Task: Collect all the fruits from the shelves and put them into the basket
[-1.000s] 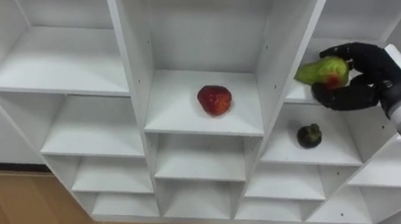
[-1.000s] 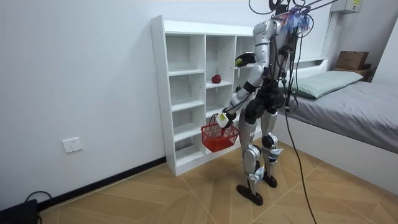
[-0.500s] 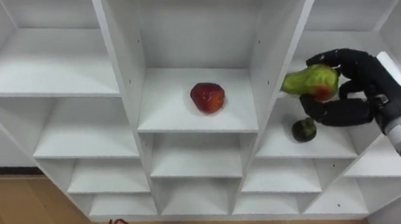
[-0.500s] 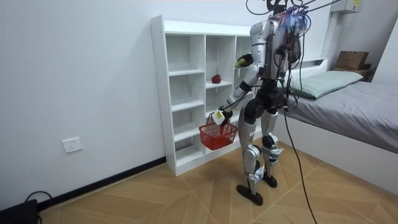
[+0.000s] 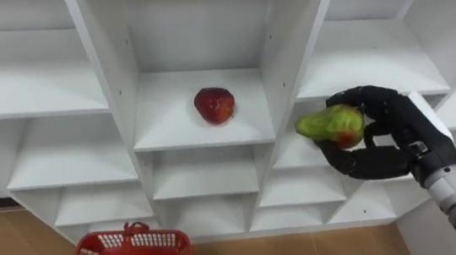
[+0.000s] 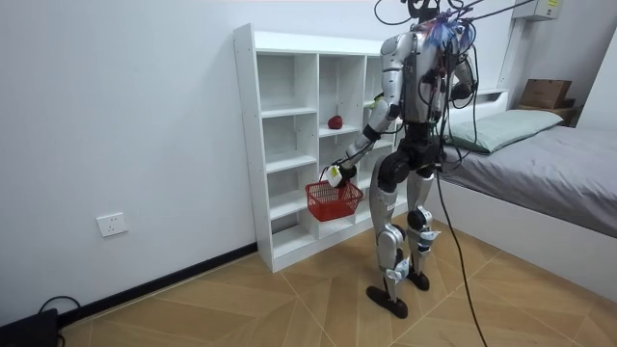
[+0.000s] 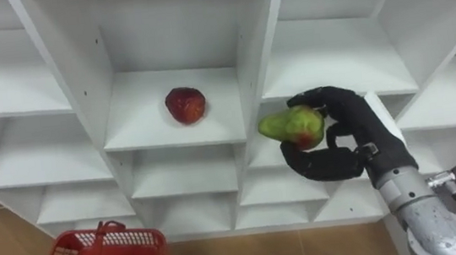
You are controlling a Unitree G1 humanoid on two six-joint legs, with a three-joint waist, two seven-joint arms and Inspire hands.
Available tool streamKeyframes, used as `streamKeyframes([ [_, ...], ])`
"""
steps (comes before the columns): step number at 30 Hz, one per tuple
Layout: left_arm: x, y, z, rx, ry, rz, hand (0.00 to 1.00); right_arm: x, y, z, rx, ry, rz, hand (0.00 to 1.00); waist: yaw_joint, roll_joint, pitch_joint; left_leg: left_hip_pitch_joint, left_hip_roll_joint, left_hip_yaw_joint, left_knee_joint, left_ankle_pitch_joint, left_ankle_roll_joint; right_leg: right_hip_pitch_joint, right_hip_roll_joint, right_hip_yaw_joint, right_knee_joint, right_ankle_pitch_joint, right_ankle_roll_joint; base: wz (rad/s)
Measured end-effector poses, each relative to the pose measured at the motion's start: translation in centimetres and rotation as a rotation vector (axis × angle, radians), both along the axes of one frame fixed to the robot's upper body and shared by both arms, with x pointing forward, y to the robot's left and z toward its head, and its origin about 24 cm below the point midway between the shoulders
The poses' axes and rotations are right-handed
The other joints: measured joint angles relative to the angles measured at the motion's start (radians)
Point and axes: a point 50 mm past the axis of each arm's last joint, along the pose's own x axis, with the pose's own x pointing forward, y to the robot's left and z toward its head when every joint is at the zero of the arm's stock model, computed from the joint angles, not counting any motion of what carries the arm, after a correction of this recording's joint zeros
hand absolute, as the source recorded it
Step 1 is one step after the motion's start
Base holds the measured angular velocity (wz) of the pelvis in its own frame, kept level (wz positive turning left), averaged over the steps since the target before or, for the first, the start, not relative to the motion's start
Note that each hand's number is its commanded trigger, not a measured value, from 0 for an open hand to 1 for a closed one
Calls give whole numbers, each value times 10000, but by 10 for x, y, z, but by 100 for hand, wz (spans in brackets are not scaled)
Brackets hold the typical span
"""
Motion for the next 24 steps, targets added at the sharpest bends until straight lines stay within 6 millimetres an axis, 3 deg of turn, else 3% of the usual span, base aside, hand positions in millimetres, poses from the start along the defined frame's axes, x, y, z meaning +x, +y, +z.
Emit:
streamKeyframes([
  [5, 13, -2, 4, -175, -418, 48, 100, 0, 4, -2, 187, 76, 167, 100, -82, -91, -27, -127, 19, 81, 111, 0, 0, -206, -9, 6, 155, 16, -16, -4],
  [18, 25, -4, 7, -540, -836, 186, 100, -1, 21, -10, -498, 332, 923, 100, -137, -203, 29, -669, 109, 91, 375, -11, -8, -653, 20, -124, 168, 154, -87, 0],
  [24, 53, -28, 16, -778, -1450, -979, 100, -3, 42, -35, -833, 1323, 1730, 100, 43, -137, 83, -1142, 141, -188, 728, -14, -14, -836, -23, -474, 165, 208, -131, 12],
])
